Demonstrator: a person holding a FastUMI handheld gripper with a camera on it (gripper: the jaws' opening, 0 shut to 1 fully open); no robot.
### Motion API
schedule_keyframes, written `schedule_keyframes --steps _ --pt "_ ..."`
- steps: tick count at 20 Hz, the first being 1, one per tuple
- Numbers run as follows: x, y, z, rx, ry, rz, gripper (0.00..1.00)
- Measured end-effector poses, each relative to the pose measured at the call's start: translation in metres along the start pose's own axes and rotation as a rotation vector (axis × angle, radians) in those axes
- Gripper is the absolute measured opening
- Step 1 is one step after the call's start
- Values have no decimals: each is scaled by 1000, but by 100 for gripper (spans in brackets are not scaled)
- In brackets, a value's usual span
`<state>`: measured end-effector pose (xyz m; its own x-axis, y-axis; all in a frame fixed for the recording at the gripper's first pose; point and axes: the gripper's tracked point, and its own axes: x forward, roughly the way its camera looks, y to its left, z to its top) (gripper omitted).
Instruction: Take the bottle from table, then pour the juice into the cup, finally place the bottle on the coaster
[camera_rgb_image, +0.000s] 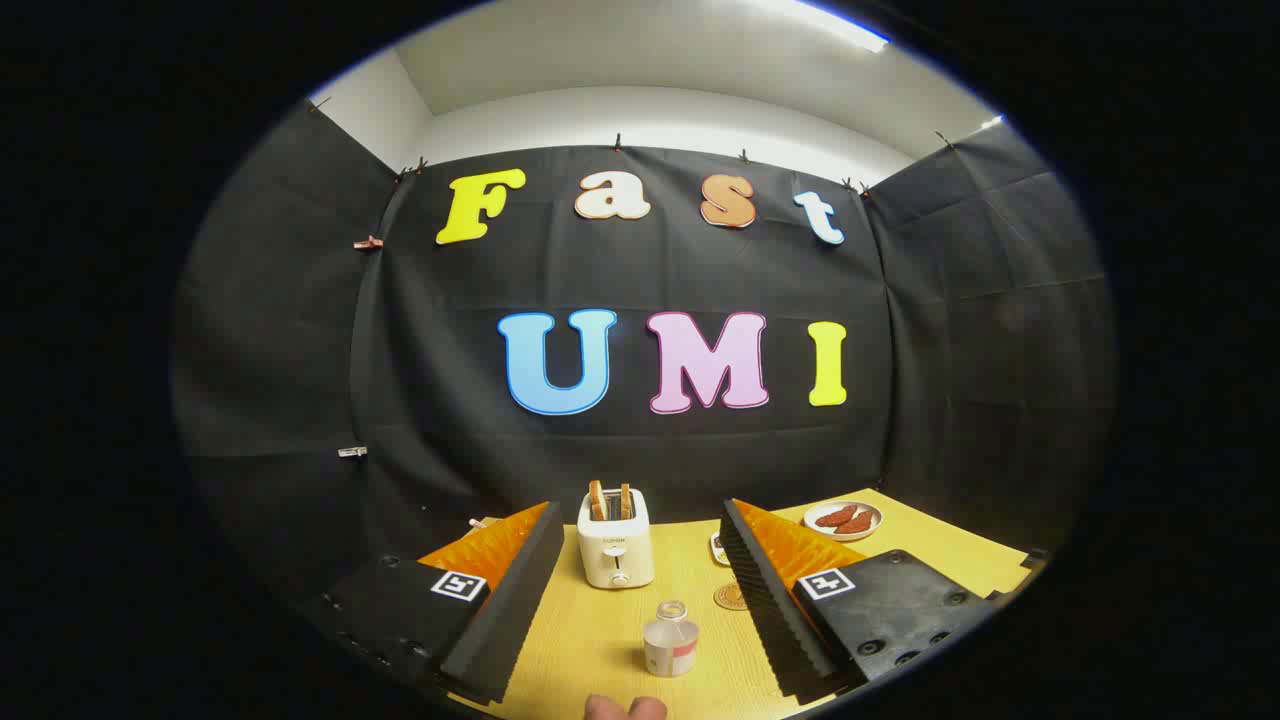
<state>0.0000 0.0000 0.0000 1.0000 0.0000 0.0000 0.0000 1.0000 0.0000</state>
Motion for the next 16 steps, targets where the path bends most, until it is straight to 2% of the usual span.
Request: schedule_keyframes --steps 16 --pt "-3 -4 -3 -2 1 -8 96"
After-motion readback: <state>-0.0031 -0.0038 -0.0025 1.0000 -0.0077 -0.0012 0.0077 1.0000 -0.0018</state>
